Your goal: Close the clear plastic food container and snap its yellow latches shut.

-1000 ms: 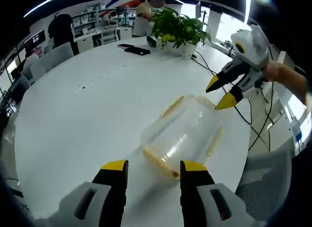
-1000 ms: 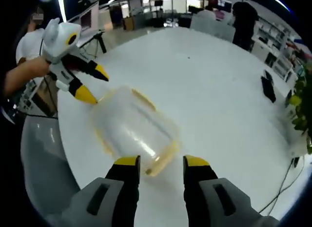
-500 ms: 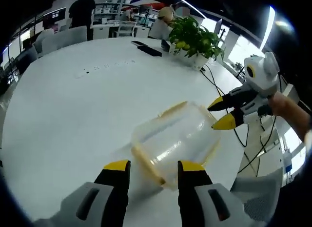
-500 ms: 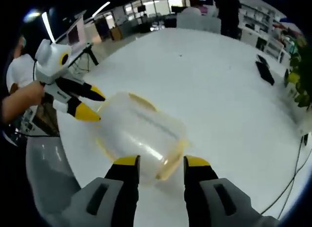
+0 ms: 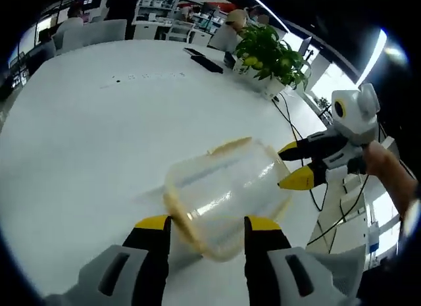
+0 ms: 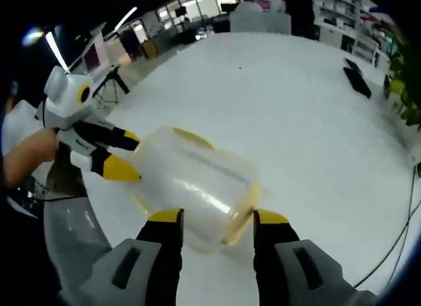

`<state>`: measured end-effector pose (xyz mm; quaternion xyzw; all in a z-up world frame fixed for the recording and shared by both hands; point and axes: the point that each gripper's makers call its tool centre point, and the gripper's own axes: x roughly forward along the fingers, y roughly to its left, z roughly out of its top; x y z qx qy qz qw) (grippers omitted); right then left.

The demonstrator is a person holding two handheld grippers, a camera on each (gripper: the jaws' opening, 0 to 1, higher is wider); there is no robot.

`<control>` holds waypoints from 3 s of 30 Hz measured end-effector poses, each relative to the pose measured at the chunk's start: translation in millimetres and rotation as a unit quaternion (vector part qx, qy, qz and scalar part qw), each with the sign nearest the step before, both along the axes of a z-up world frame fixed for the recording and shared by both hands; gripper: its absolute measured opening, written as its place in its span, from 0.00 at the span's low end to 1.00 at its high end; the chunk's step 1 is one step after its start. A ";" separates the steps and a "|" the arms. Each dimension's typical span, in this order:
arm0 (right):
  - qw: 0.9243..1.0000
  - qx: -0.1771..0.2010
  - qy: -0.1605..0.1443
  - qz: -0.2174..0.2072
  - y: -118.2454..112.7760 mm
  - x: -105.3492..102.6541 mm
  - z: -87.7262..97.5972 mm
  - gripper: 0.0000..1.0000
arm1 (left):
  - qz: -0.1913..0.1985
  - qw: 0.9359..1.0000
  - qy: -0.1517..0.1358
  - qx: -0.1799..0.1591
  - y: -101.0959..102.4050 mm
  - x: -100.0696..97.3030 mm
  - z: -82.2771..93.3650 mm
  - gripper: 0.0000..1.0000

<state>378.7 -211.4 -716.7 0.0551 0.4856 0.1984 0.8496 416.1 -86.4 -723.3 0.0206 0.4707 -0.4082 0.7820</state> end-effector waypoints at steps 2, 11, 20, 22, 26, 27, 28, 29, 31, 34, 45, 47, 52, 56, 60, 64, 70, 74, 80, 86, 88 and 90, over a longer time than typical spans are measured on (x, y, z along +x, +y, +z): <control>1.000 0.001 -0.004 0.000 0.9 -0.4 -0.7 0.41 | -0.001 1.000 0.000 0.005 -2.5 -0.9 0.1 0.40; 1.000 0.005 0.024 -0.012 10.5 1.1 6.7 0.43 | 0.029 0.999 0.042 -0.017 -9.5 -7.5 -8.6 0.41; 1.000 0.005 0.021 -0.011 8.2 -3.0 6.4 0.44 | 0.028 0.997 0.060 -0.026 -13.4 -13.2 -8.5 0.45; 1.000 0.005 0.022 -0.013 7.4 -4.8 5.9 0.45 | 0.027 0.997 0.060 -0.027 -13.0 -11.7 -8.2 0.45; 1.000 0.009 0.018 -0.014 5.4 -6.1 3.6 0.45 | 0.022 0.997 0.063 -0.027 -11.2 -11.1 -7.2 0.46; 1.000 0.010 0.017 -0.014 5.5 -5.5 2.6 0.45 | 0.021 0.997 0.063 -0.028 -11.1 -10.8 -7.4 0.46; 1.000 0.012 0.017 -0.014 5.2 -5.7 2.4 0.45 | 0.020 0.997 0.065 -0.028 -10.3 -10.5 -7.3 0.46; 1.000 0.012 0.017 -0.014 5.4 -5.4 2.0 0.45 | 0.019 0.997 0.065 -0.028 -10.5 -10.7 -7.1 0.46; 1.000 0.011 0.017 -0.012 6.3 -5.3 1.4 0.45 | 0.017 0.997 0.065 -0.029 -10.0 -11.1 -6.5 0.46; 1.000 0.011 0.017 -0.012 6.8 -7.0 1.2 0.45 | 0.015 0.997 0.066 -0.029 -8.6 -10.3 -6.5 0.46; 1.000 0.012 0.018 -0.012 21.5 -8.4 -1.9 0.45 | 0.018 0.997 0.064 -0.030 6.7 -11.9 -6.0 0.46; 1.000 0.015 0.018 -0.010 26.6 -8.4 -2.3 0.45 | 0.024 0.997 0.063 -0.031 12.8 -11.3 -5.9 0.46; 1.000 0.021 0.013 -0.009 41.5 -7.1 -3.2 0.43 | 0.038 0.997 0.059 -0.034 30.6 -10.9 -5.7 0.46; 1.000 0.023 0.005 -0.006 53.4 -5.3 -2.4 0.43 | 0.044 0.997 0.055 -0.036 43.5 -10.7 -5.1 0.46; 1.000 0.022 0.001 -0.003 62.8 -1.7 -2.7 0.41 | 0.052 0.996 0.056 -0.039 53.8 -8.4 -5.2 0.46; 1.000 0.024 0.001 0.003 73.3 0.9 -3.7 0.41 | 0.058 0.996 0.055 -0.038 63.0 -5.7 -4.6 0.45; 1.000 0.025 0.000 0.010 86.1 4.8 -5.6 0.41 | 0.062 0.996 0.059 -0.039 75.3 -5.7 -2.7 0.45; 1.000 0.024 -0.001 0.014 94.7 4.8 -4.8 0.41 | 0.060 0.996 0.060 -0.036 81.9 -7.2 -1.1 0.45; 1.000 0.022 0.000 0.018 101.0 3.6 -3.6 0.41 | 0.059 0.996 0.063 -0.035 86.3 -7.7 0.3 0.45; 1.000 0.022 0.000 0.019 101.7 0.5 -1.2 0.41 | 0.056 0.996 0.065 -0.035 87.7 -5.2 -1.4 0.45; 1.000 0.023 -0.002 0.020 101.4 1.3 -1.8 0.41 | 0.057 0.996 0.065 -0.036 88.0 -4.6 -1.8 0.45; 1.000 0.022 -0.004 0.022 101.0 1.7 -1.7 0.41 | 0.056 0.996 0.064 -0.036 88.2 -4.8 -1.7 0.45</control>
